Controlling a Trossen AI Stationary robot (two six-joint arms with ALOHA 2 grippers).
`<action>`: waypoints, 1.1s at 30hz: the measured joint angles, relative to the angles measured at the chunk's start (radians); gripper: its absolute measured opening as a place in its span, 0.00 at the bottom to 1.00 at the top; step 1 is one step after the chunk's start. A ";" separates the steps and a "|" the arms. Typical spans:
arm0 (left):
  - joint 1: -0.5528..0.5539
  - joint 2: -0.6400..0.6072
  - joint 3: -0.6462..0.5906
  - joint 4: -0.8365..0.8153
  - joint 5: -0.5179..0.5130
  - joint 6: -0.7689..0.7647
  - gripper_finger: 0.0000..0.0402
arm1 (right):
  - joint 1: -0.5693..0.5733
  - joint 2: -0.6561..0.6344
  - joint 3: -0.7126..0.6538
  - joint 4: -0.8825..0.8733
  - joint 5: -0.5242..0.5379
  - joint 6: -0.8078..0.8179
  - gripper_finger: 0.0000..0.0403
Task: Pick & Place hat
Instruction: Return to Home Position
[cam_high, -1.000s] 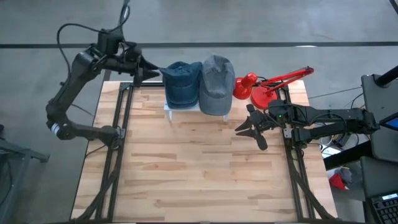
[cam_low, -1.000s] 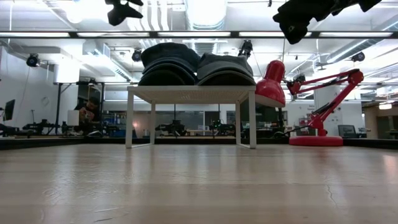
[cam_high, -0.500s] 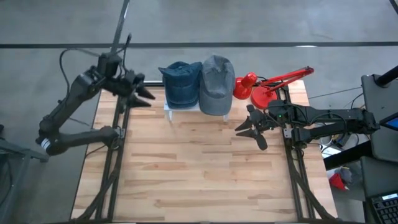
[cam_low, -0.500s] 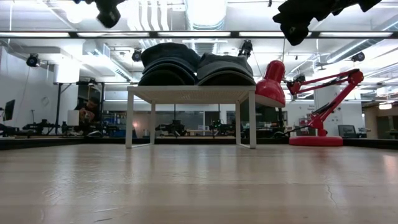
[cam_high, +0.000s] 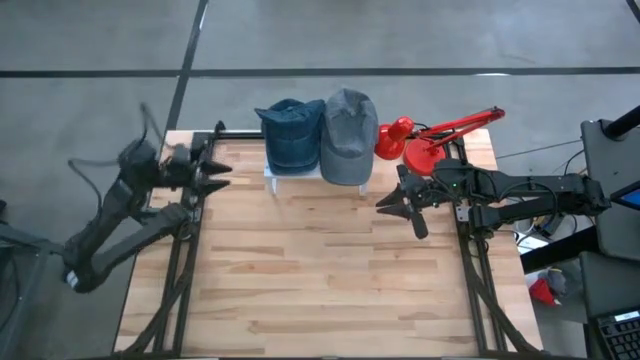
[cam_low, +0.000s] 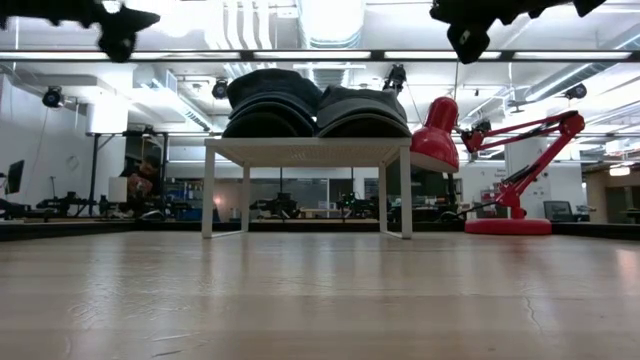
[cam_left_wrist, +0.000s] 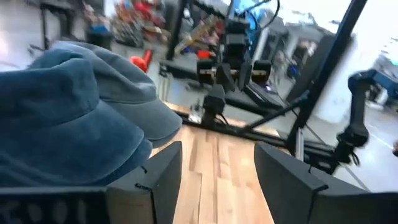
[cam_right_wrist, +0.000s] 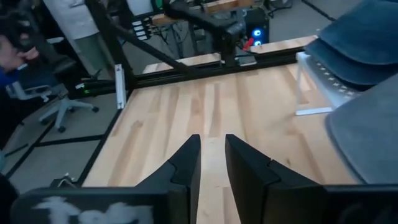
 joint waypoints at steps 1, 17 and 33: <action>0.000 -0.034 -0.029 0.004 -0.014 -0.020 0.50 | 0.000 0.000 0.000 -0.001 0.008 0.001 0.17; -0.050 -0.187 -0.452 0.620 -0.109 -0.266 0.50 | -0.002 0.000 0.000 0.041 0.101 0.003 0.22; -0.588 -0.117 -0.514 0.628 -0.655 -0.105 0.50 | -0.003 0.000 0.000 0.052 0.104 -0.001 0.18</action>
